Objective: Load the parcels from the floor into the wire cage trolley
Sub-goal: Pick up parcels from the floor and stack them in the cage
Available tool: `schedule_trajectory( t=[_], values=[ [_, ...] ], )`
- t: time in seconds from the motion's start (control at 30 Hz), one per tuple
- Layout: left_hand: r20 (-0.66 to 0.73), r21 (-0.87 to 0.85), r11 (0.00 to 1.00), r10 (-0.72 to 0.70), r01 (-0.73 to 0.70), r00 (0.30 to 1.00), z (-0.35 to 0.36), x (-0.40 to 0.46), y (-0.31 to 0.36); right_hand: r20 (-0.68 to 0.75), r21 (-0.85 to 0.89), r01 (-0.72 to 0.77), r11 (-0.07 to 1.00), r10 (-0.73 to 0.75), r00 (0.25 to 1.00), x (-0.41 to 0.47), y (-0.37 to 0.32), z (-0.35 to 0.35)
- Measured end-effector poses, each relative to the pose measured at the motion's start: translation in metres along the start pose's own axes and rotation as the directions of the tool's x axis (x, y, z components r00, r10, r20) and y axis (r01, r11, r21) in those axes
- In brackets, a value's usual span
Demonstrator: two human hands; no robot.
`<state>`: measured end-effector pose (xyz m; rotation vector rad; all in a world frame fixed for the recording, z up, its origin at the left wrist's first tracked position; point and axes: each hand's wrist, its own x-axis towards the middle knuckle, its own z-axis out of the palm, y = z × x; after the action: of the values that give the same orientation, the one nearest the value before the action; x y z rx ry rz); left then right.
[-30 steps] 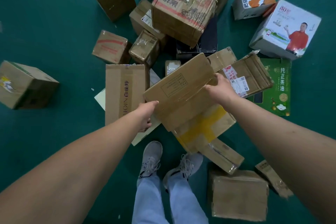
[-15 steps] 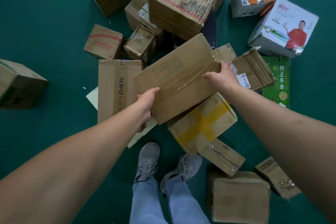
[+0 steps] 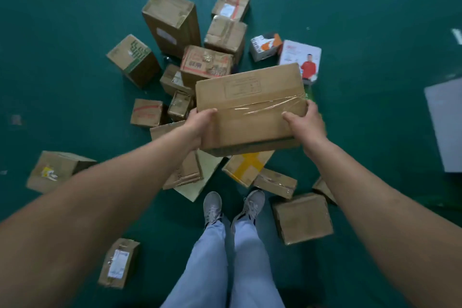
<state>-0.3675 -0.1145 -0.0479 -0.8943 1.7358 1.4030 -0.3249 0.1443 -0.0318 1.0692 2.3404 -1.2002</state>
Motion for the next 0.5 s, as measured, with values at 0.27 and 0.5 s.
schedule_trajectory(
  t=[0.27, 0.5],
  values=[
    [0.13, 0.5, 0.861, 0.032, -0.094, 0.991, 0.042, -0.17, 0.078, -0.092, 0.285, -0.208, 0.936, 0.243, 0.966, -0.138, 0.031, -0.123],
    [0.283, 0.797, 0.572, -0.067, -0.196, 0.957, 0.115, -0.267, 0.051, -0.138, 0.5, -0.347, 0.793, 0.468, 0.873, -0.251, 0.123, -0.174]
  ],
)
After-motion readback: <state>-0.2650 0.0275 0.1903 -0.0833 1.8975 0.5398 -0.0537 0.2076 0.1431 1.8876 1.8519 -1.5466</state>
